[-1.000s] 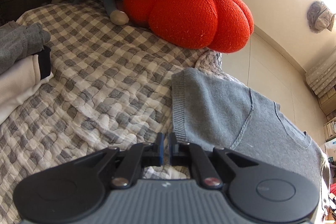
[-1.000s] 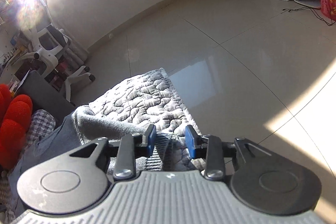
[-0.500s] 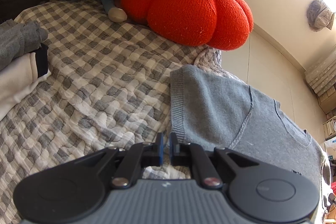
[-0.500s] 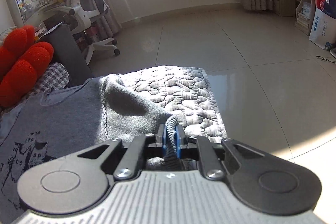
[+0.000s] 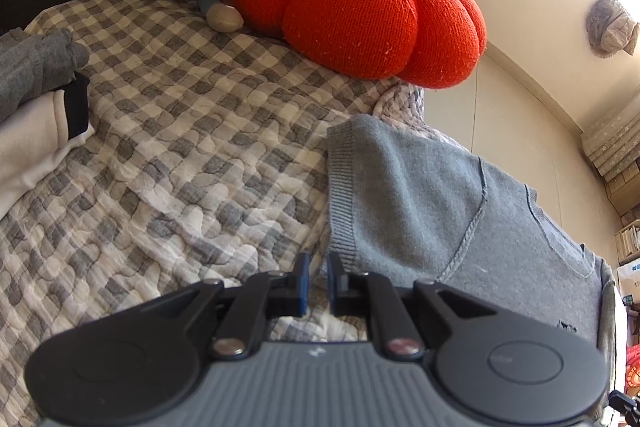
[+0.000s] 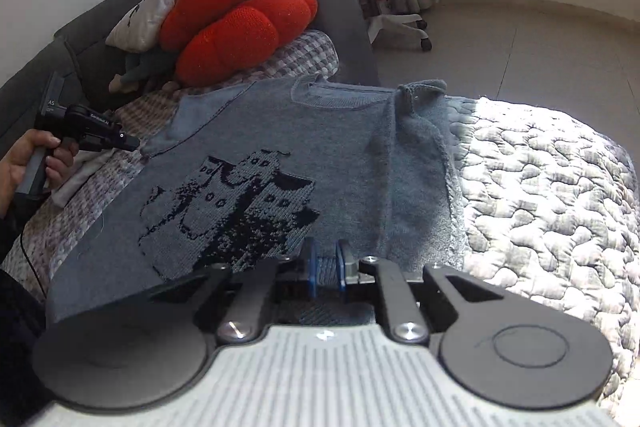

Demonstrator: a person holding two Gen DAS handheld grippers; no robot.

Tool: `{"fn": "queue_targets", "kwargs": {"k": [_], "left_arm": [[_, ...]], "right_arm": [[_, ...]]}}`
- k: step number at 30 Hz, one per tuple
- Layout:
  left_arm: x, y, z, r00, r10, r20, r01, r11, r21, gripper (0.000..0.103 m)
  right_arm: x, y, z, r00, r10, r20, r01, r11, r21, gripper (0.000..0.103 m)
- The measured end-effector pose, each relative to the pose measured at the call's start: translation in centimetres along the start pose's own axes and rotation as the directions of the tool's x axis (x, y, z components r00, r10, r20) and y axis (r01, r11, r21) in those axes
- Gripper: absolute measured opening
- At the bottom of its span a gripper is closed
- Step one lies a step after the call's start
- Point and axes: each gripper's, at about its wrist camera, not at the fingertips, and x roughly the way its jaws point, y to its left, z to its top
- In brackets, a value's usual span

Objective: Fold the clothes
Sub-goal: 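Hold the sweater hem with the left gripper while the right gripper regrips the sleeve cuff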

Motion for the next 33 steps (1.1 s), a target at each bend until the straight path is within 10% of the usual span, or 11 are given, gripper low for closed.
{"fn": "queue_targets", "kwargs": {"k": [10, 13, 17, 21, 25, 33], "left_arm": [[0.5, 0.0, 0.0, 1.000, 0.002, -0.013, -0.002, 1.000, -0.008, 0.018], [0.5, 0.2, 0.1, 1.000, 0.007, -0.011, -0.007, 1.000, -0.014, 0.020], [0.5, 0.3, 0.0, 1.000, 0.009, -0.013, -0.010, 1.000, -0.016, 0.020], [0.4, 0.3, 0.0, 1.000, 0.013, -0.011, -0.013, 1.000, -0.018, 0.020], [0.6, 0.0, -0.1, 1.000, 0.017, -0.012, -0.018, 1.000, -0.012, 0.020], [0.9, 0.2, 0.1, 1.000, 0.019, -0.014, -0.019, 1.000, -0.008, 0.021]], "right_arm": [[1.5, 0.0, -0.7, 0.996, -0.053, -0.069, 0.051, 0.998, -0.028, 0.039], [1.4, 0.8, -0.3, 0.997, -0.057, -0.052, 0.053, 0.996, -0.069, 0.008], [0.1, 0.5, 1.0, 0.980, -0.194, 0.042, 0.197, 0.977, -0.082, 0.003], [-1.2, -1.4, 1.7, 0.869, -0.480, 0.121, 0.487, 0.873, -0.036, 0.003], [-1.6, -3.6, 2.1, 0.590, -0.793, 0.154, 0.791, 0.606, 0.088, 0.006], [-1.6, -4.9, 1.9, 0.640, -0.764, 0.085, 0.745, 0.644, 0.177, 0.016]]}}
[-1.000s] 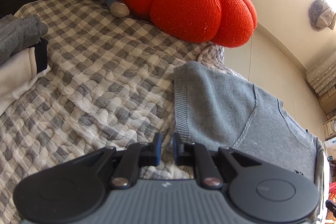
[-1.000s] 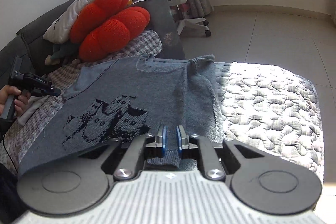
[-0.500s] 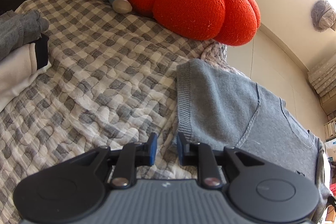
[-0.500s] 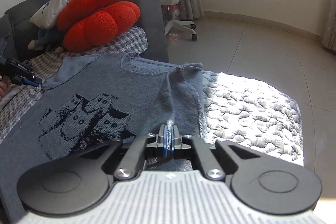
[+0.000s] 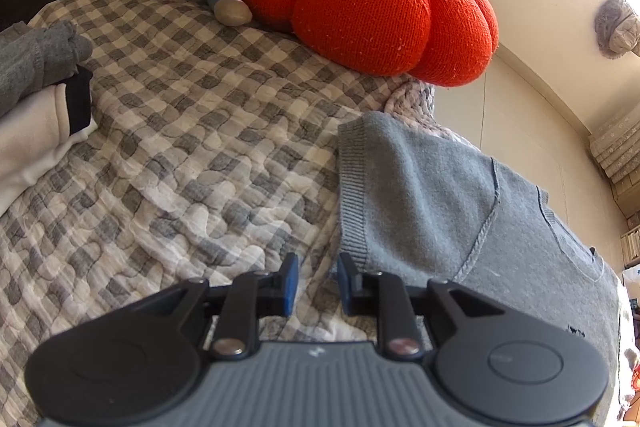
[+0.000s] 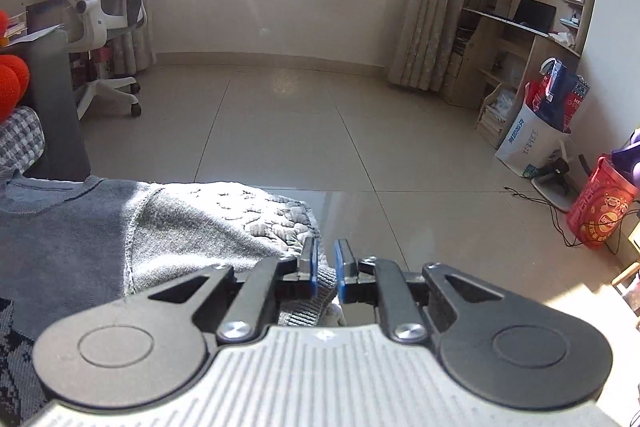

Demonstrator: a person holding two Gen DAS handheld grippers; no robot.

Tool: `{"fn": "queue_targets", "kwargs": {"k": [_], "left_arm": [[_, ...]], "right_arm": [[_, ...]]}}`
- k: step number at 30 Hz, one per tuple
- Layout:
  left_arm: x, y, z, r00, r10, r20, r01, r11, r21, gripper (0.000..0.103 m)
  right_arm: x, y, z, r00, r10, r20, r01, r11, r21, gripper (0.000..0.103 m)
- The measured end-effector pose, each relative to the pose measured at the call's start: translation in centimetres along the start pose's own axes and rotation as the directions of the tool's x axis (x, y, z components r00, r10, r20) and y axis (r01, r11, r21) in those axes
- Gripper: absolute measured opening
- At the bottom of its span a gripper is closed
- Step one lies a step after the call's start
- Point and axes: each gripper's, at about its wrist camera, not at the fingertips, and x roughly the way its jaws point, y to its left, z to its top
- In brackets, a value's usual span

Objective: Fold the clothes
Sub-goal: 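Hold the sweater hem with the left gripper while the right gripper regrips the sleeve cuff, then open both grippers and pull them back from the flattened sweater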

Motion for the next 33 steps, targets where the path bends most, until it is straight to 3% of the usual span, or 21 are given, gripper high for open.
{"fn": "queue_targets", "kwargs": {"k": [2, 5, 10, 14, 18, 26, 29, 33], "left_arm": [[0.0, 0.1, 0.0, 1.000, 0.001, -0.002, -0.001, 1.000, -0.001, 0.022], [-0.1, 0.0, 0.0, 1.000, -0.003, -0.001, 0.003, 1.000, 0.000, 0.023], [-0.7, -0.4, -0.3, 1.000, -0.024, 0.001, 0.024, 1.000, 0.012, 0.023], [-1.1, -0.8, -0.7, 0.999, -0.049, 0.003, 0.049, 0.998, 0.030, 0.023], [-0.8, -0.3, -0.7, 0.998, -0.061, -0.005, 0.061, 0.998, 0.015, 0.023], [0.0, 2.3, -0.1, 0.998, -0.056, 0.001, 0.056, 0.996, -0.066, 0.023], [0.0, 2.8, -0.1, 0.997, -0.076, 0.006, 0.076, 0.994, -0.078, 0.024], [-0.2, 3.1, -0.2, 0.995, -0.093, 0.020, 0.095, 0.992, -0.083, 0.030]], "right_arm": [[-0.1, 0.2, -0.1, 0.999, 0.023, -0.023, -0.023, 1.000, 0.003, 0.021], [-0.7, 0.5, -0.4, 0.998, 0.053, -0.040, -0.053, 0.999, 0.000, 0.041], [-2.0, 1.4, -0.7, 0.992, 0.107, -0.074, -0.110, 0.993, -0.044, 0.042], [-3.3, 2.8, -1.9, 0.982, 0.140, -0.126, -0.154, 0.981, -0.117, 0.055], [-5.0, 4.0, -3.4, 0.969, 0.172, -0.178, -0.206, 0.960, -0.191, 0.056], [-9.4, 1.3, -3.8, 0.948, 0.277, -0.159, -0.269, 0.961, 0.068, 0.060], [-9.7, 2.4, -4.6, 0.935, 0.298, -0.191, -0.299, 0.954, 0.025, 0.060], [-10.0, 3.1, -5.4, 0.940, 0.262, -0.217, -0.278, 0.959, -0.049, 0.060]]}}
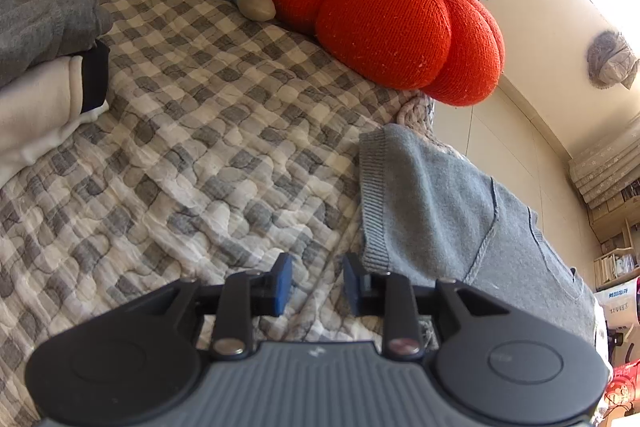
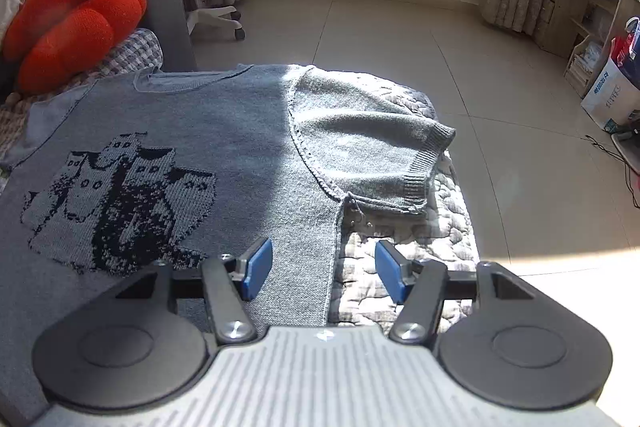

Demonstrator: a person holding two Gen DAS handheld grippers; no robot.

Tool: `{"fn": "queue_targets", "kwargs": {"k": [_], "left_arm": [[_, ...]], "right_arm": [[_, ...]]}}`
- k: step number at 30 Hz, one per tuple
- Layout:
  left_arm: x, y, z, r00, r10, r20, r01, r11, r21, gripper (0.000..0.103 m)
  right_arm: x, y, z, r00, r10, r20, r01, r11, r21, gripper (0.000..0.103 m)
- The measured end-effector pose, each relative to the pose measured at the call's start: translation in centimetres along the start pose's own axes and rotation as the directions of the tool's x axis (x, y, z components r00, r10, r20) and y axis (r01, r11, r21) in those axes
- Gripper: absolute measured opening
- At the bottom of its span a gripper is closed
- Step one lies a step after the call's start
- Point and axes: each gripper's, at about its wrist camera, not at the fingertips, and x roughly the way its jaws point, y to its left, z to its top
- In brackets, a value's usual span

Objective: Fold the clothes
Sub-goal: 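Open both grippers and pull them back from the flattened sweater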

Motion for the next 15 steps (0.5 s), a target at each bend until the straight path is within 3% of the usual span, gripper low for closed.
{"fn": "queue_targets", "kwargs": {"k": [9, 15], "left_arm": [[1.4, -0.8, 1.0, 0.997, -0.072, 0.015, 0.073, 0.997, -0.035, 0.038], [2.4, -2.6, 3.2, 0.989, -0.121, 0.088, 0.125, 0.991, -0.040, 0.043]], "right_arm": [[-1.2, 0.5, 0.5, 0.999, 0.035, 0.010, -0.036, 0.992, 0.119, 0.063], [-3.6, 3.3, 1.0, 0.988, 0.141, 0.067, -0.152, 0.965, 0.214, 0.072]]}}
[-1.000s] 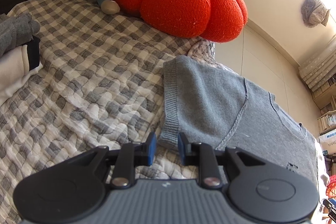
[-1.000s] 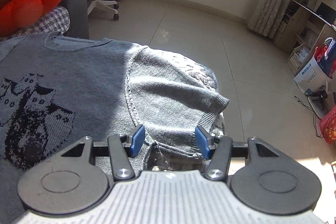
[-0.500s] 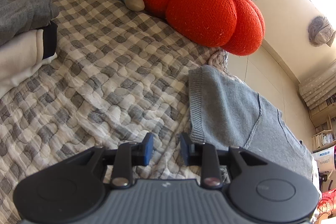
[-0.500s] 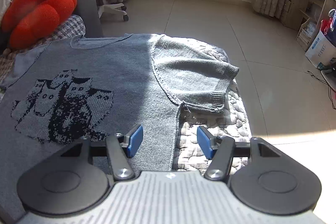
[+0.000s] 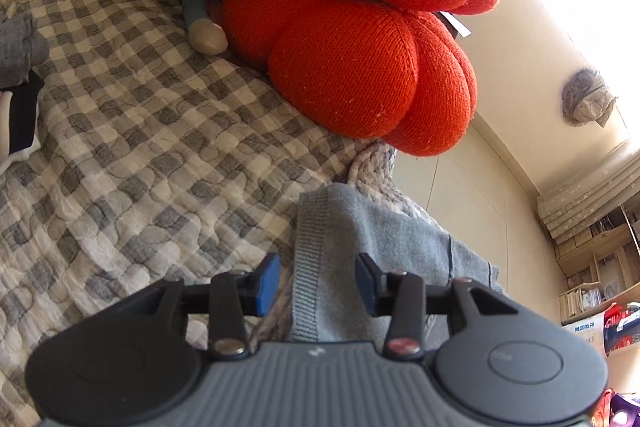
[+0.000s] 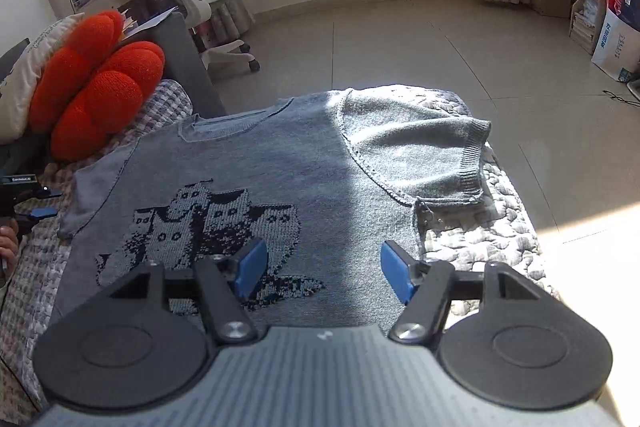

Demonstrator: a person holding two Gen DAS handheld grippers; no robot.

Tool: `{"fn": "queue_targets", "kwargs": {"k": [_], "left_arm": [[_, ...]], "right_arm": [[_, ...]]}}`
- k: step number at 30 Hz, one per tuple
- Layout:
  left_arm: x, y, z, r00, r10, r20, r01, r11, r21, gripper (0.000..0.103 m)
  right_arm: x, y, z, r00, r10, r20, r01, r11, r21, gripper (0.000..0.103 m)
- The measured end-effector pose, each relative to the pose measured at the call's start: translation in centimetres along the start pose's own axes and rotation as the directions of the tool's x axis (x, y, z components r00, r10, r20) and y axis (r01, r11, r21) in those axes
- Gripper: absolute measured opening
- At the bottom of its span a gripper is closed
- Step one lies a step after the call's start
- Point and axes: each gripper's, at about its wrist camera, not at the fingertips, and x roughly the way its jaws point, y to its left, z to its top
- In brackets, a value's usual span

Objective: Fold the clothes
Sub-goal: 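Open both grippers and pull them back from the flattened sweater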

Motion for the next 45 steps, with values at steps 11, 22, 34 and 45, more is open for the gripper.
{"fn": "queue_targets", "kwargs": {"k": [11, 22, 34, 45], "left_arm": [[4.8, -5.3, -0.4, 0.997, 0.064, 0.051, -0.071, 0.984, 0.164, 0.049], [5.6, -4.8, -0.3, 0.996, 0.047, 0.072, -0.061, 0.976, 0.210, 0.004], [2.7, -11.3, -2.7, 0.998, -0.018, 0.057, -0.003, 0.936, 0.351, 0.004], [1.7, -15.9, -5.4, 0.984, -0.134, -0.120, 0.176, 0.863, 0.473, 0.067]], "right_arm": [[3.7, 0.4, -1.2, 0.991, -0.108, -0.078, 0.100, 0.990, -0.104, 0.075], [3.6, 1.6, -1.1, 0.994, -0.096, -0.046, 0.087, 0.983, -0.163, 0.075], [3.5, 1.4, -1.2, 0.992, -0.119, -0.041, 0.111, 0.979, -0.170, 0.075], [3.5, 0.8, -1.3, 0.990, -0.134, -0.041, 0.125, 0.977, -0.174, 0.075]]}}
